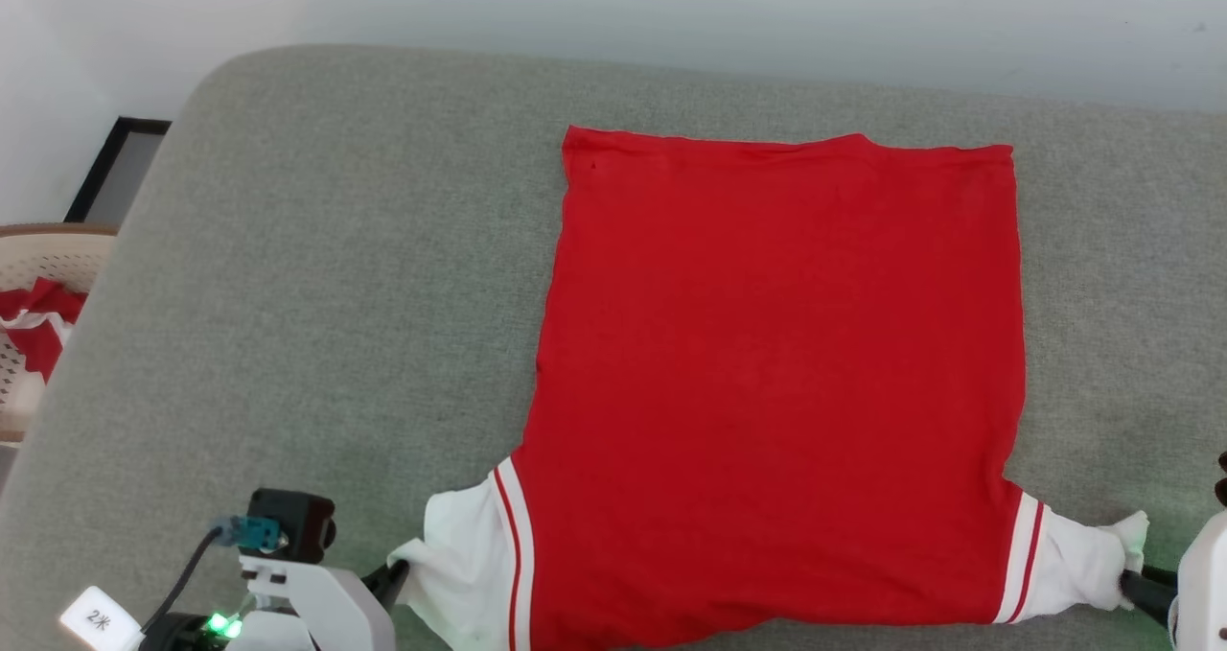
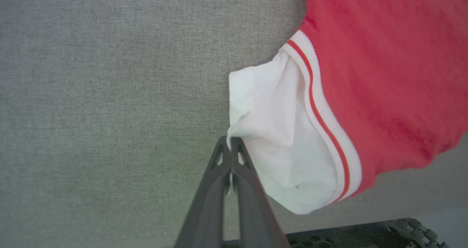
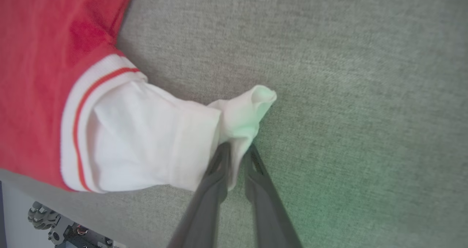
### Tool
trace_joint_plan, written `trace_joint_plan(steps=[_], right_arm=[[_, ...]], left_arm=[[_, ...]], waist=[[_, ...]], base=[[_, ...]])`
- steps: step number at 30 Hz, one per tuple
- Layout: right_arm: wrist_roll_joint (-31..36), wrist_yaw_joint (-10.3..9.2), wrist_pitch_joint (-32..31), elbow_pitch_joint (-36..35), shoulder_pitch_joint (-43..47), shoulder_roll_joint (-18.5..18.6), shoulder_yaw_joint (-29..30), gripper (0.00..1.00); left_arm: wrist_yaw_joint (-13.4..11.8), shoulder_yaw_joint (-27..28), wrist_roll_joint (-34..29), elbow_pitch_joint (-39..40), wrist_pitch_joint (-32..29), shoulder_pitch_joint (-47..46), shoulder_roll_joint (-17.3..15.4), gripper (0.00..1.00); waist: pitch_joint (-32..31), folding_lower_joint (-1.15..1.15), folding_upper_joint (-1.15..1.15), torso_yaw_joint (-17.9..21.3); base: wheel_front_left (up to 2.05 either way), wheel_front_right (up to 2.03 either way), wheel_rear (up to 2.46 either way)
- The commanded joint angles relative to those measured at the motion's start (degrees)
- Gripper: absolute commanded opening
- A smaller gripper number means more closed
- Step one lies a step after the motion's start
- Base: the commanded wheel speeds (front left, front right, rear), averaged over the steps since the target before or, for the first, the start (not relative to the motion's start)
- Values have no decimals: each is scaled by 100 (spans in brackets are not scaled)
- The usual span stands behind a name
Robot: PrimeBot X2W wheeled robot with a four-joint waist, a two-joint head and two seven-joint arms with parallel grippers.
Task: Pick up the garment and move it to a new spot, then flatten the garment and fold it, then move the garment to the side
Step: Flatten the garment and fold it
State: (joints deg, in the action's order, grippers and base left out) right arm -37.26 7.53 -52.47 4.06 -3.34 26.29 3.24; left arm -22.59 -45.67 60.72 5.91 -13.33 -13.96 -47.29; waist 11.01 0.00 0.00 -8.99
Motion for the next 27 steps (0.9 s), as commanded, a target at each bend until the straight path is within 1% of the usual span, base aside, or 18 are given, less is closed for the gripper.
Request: trace_joint_plan(steps=[1, 6, 12, 14, 16, 17, 18, 21, 23, 27], right_arm=[[79, -7, -51, 31, -38, 31, 13, 100], [73, -7, -377, -322, -136, 87, 148, 100], [141, -6, -925, -1048, -480, 79, 515, 100], [230, -7, -969, -1219, -763, 50, 643, 100], [395, -7, -851, -1298, -1093, 67, 689, 100], [479, -7, -736, -1271, -1287, 61, 695, 100], [479, -7, -736, -1271, -1287, 61, 695, 100], [719, -7, -263, -963, -1897, 118, 586, 100], [886, -7, 106, -609, -2318, 182, 453, 100], [1183, -6, 679, 323, -3088, 297, 233, 100]], left_arm=[[49, 7, -10, -33, 59, 12, 31, 0], [79, -14, -24, -71, 134, 37, 106, 0], [92, -41, -88, -28, 207, -18, 185, 0], [100, -55, -112, -12, 234, -61, 227, 0], [124, -75, -166, 8, 245, -118, 281, 0], [138, -86, -180, 15, 256, -150, 306, 0], [138, -86, -180, 15, 256, -150, 306, 0], [190, -131, -251, 9, 269, -273, 412, 0], [250, -176, -300, -15, 254, -382, 503, 0], [426, -286, -399, -126, 211, -653, 716, 0]], waist=[[-14, 0, 0, -6], [-47, 0, 0, -57], [-9, 0, 0, -198], [37, 0, 0, -256], [109, 0, 0, -332], [151, 0, 0, -373], [151, 0, 0, -373], [290, 0, 0, -510], [396, 0, 0, -624], [616, 0, 0, -896]], base=[[0, 0, 0], [0, 0, 0], [0, 0, 0], [0, 0, 0], [0, 0, 0], [0, 0, 0], [0, 0, 0], [0, 0, 0], [0, 0, 0], [0, 0, 0]])
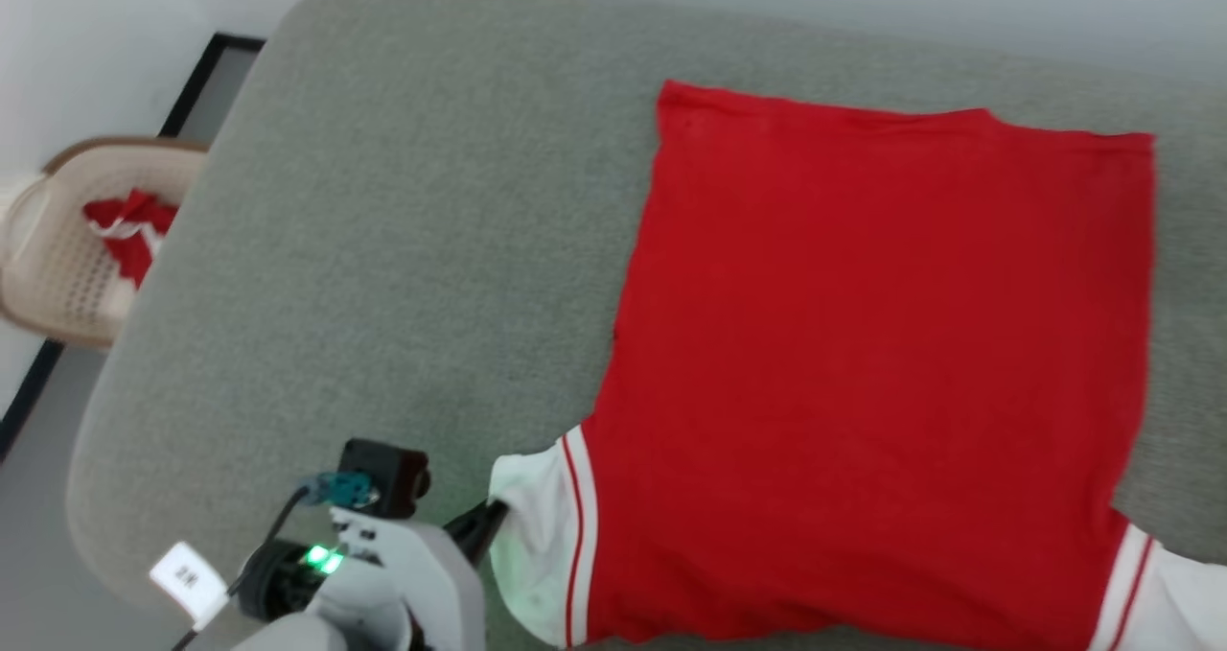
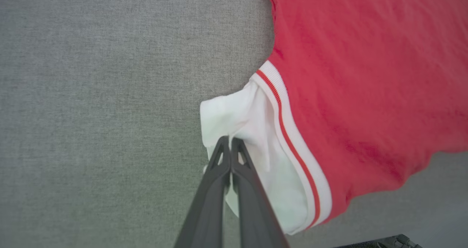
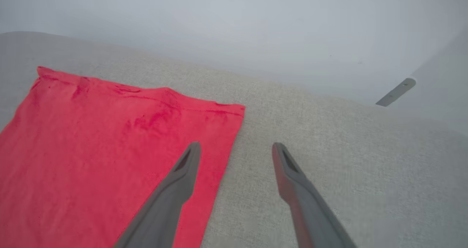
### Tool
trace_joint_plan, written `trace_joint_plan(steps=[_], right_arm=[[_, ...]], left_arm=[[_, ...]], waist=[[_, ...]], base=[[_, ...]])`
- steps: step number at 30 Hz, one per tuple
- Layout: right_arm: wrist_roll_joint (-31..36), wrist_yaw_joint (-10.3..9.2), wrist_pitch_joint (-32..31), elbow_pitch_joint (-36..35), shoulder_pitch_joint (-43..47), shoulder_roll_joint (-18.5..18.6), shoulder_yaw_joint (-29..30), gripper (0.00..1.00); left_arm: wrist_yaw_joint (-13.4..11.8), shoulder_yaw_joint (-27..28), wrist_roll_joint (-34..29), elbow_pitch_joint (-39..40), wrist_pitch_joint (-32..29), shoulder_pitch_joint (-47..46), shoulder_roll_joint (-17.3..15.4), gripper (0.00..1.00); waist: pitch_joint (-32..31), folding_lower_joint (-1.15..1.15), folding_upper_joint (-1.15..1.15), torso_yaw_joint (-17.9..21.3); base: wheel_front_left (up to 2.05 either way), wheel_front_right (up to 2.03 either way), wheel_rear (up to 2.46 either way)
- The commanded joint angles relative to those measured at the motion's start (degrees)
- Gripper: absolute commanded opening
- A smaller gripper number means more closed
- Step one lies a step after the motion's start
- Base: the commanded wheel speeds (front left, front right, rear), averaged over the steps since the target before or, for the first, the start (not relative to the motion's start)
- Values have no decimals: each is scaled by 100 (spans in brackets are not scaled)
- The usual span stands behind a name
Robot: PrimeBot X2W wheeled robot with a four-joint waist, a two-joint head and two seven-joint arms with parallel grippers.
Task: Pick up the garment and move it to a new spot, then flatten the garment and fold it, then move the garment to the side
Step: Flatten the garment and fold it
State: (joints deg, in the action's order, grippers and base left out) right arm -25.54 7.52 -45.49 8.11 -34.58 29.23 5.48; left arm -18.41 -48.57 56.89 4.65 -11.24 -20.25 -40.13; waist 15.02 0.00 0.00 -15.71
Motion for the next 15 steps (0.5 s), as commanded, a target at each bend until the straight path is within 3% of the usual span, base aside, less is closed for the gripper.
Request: trace_joint_plan(steps=[1, 7, 15], right_arm=[[75, -5, 74, 186, -135, 43, -64, 100], [388, -5, 328, 1621, -1036, 176, -251, 100], [725, -5, 224, 3224, -1910, 211, -10, 100]], left_arm=[[58, -28, -37, -39, 2, -93, 60, 0], [328, -173, -172, -230, -16, -430, 337, 0], [581, -286, -218, -467, 31, -683, 621, 0]], waist=[[267, 0, 0, -296], [567, 0, 0, -667], [897, 0, 0, -1019]], base=[[0, 0, 0], [0, 0, 0], [0, 0, 0]])
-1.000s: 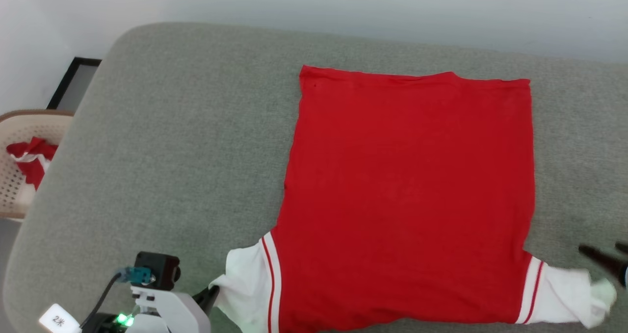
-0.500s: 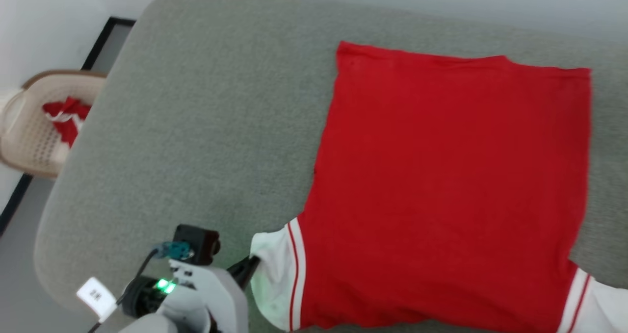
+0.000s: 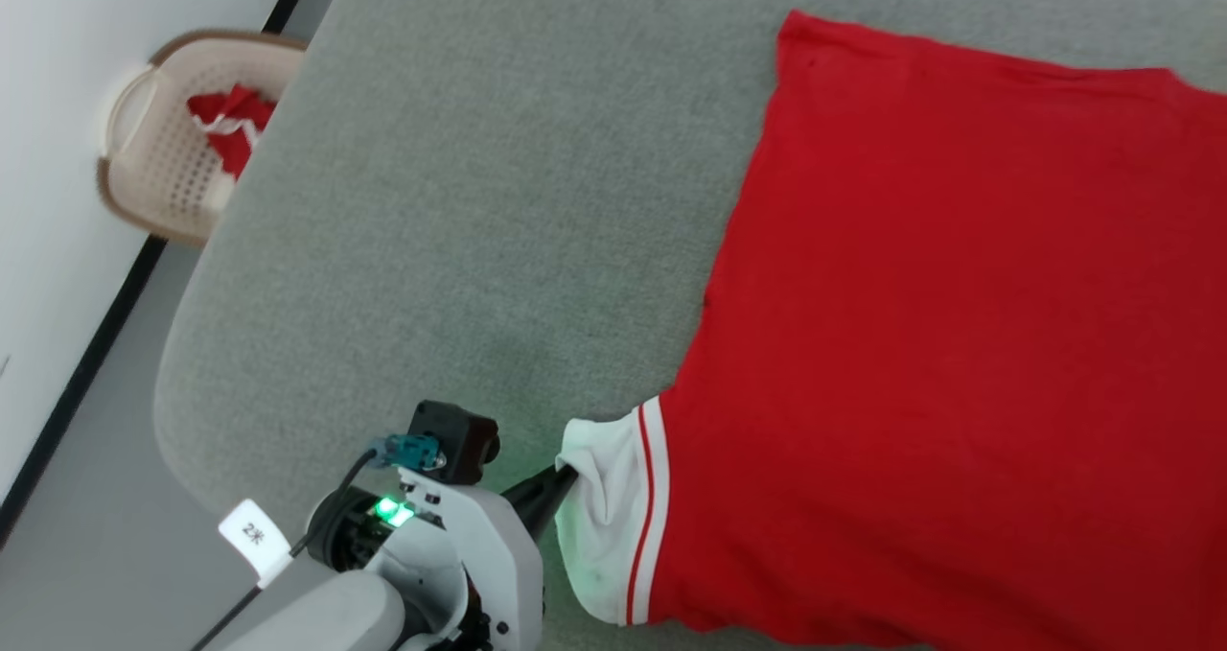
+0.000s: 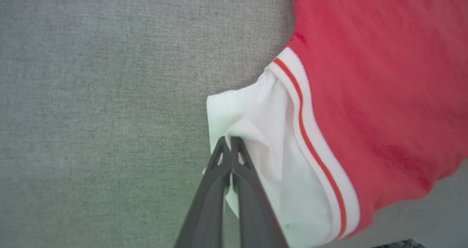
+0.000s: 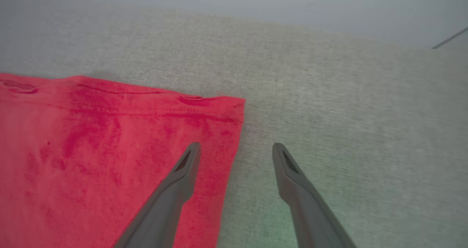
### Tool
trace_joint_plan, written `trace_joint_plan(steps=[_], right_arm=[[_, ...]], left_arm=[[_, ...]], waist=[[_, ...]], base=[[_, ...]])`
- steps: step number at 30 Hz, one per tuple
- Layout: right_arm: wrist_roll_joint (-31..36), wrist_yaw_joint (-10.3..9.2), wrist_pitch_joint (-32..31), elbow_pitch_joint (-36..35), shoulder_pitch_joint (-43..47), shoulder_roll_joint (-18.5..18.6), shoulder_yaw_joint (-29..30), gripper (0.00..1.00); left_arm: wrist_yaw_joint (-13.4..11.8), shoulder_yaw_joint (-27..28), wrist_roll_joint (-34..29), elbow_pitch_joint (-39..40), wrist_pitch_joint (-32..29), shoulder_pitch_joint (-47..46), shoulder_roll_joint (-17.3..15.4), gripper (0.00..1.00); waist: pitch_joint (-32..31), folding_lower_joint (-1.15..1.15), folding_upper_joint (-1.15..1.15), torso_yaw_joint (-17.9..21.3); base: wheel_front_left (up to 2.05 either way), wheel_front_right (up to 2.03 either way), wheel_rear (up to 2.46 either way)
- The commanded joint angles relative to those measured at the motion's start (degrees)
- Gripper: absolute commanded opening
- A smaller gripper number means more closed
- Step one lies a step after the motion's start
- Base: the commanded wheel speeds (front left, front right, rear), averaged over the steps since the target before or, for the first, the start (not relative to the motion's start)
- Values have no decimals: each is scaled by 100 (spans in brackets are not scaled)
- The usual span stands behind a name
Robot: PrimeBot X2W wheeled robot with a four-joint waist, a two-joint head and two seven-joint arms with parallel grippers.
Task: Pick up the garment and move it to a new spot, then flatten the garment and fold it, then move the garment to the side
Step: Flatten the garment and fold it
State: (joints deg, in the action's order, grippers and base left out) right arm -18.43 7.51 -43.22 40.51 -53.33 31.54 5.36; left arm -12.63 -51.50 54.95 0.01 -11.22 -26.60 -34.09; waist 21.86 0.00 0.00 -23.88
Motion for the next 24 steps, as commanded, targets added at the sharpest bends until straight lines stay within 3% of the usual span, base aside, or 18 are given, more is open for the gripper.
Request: trace_joint_plan(steps=[1, 8, 9, 10, 18, 24], right_arm=[[57, -4, -33, 129, -111, -12, 67, 100], [508, -4, -395, 1095, -333, -30, 205, 100], [555, -5, -477, 1183, -315, -66, 160, 40], [582, -4, -510, 1226, -324, -95, 92, 0], [503, -4, -405, 1259, -443, -65, -141, 0], [-88, -4, -482, 924, -326, -129, -675, 0]], left_arm=[[31, -1, -24, -26, 29, -65, 50, 0], [163, -12, 11, -218, 108, -161, 189, 0], [187, -18, 23, -246, 119, -168, 208, 0], [202, -15, 35, -277, 118, -181, 224, 0], [259, 63, 94, -507, 228, -132, 168, 0], [210, 184, 181, -582, 311, 9, -24, 0]], waist=[[254, 0, 0, -230], [401, 0, 0, -324], [398, 0, 0, -328], [398, 0, 0, -327], [232, 0, 0, -126], [-75, 0, 0, 248]], base=[[0, 0, 0], [0, 0, 0], [0, 0, 0], [0, 0, 0], [0, 0, 0], [0, 0, 0]])
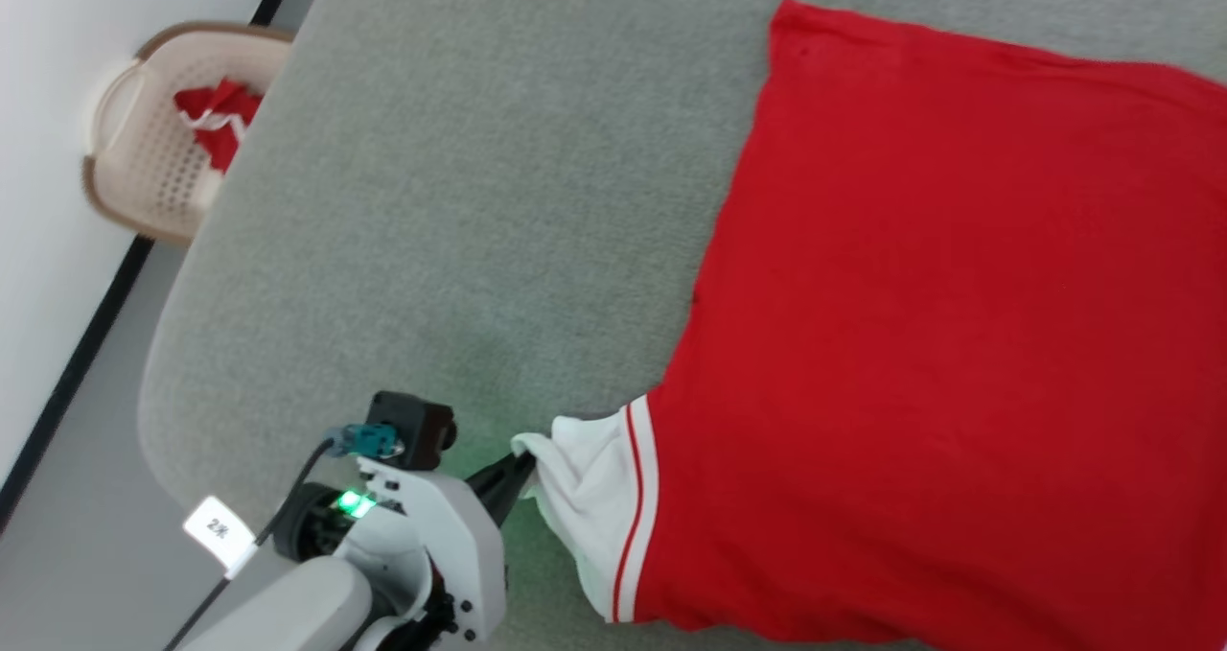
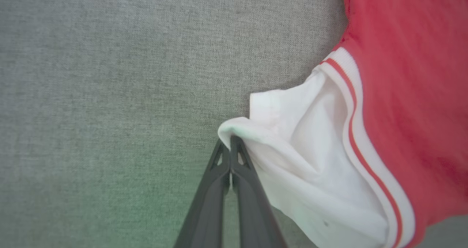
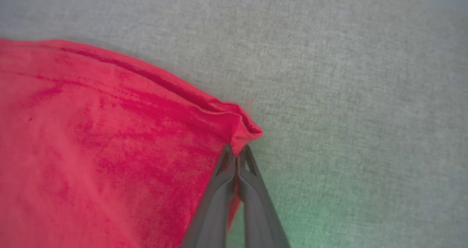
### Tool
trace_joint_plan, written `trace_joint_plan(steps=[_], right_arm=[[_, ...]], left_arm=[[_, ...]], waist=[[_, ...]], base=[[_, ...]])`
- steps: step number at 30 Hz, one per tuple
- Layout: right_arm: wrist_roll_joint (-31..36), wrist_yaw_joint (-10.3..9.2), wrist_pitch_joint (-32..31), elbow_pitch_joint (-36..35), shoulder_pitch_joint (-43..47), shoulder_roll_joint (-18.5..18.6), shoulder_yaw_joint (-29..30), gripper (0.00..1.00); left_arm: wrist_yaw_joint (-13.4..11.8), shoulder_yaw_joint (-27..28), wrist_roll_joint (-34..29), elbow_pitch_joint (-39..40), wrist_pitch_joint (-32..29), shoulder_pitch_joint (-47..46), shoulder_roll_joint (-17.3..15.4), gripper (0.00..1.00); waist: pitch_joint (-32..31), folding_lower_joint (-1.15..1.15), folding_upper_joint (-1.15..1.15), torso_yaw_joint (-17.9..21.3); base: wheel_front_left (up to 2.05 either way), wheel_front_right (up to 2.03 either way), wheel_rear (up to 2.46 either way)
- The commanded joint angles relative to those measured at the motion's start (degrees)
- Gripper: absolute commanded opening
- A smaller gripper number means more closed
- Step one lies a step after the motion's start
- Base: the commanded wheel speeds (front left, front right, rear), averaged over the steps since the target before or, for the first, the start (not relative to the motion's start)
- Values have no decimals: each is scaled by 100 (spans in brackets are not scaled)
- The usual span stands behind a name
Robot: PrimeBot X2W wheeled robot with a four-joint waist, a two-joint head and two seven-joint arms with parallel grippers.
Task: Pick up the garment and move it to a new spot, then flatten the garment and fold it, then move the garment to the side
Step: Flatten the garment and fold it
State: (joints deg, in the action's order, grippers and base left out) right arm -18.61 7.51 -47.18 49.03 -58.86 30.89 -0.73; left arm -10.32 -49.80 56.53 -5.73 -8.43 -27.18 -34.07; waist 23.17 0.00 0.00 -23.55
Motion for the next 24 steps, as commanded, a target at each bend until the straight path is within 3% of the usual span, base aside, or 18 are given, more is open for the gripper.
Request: trace_joint_plan(steps=[1, 10, 16, 24], right_arm=[[-209, -4, -106, -13, 286, -31, -175, 0], [-1516, -4, -72, -1186, 1325, 302, -968, 0], [-2253, -4, 85, -2051, 2482, 412, -891, 0], [-2477, -4, 198, -2927, 4161, 266, -365, 0]], left_arm=[[-28, 31, 37, 0, 34, 80, -53, 0], [-227, 134, 158, 135, -2, 392, -395, 0], [-366, 209, 287, 260, 8, 644, -568, 0], [-527, 296, 445, 455, 63, 999, -780, 0]], waist=[[-263, 0, 0, 278], [-849, 0, 0, 865], [-1173, 0, 0, 1168], [-1481, 0, 0, 1523]], base=[[0, 0, 0], [0, 0, 0], [0, 0, 0], [0, 0, 0]])
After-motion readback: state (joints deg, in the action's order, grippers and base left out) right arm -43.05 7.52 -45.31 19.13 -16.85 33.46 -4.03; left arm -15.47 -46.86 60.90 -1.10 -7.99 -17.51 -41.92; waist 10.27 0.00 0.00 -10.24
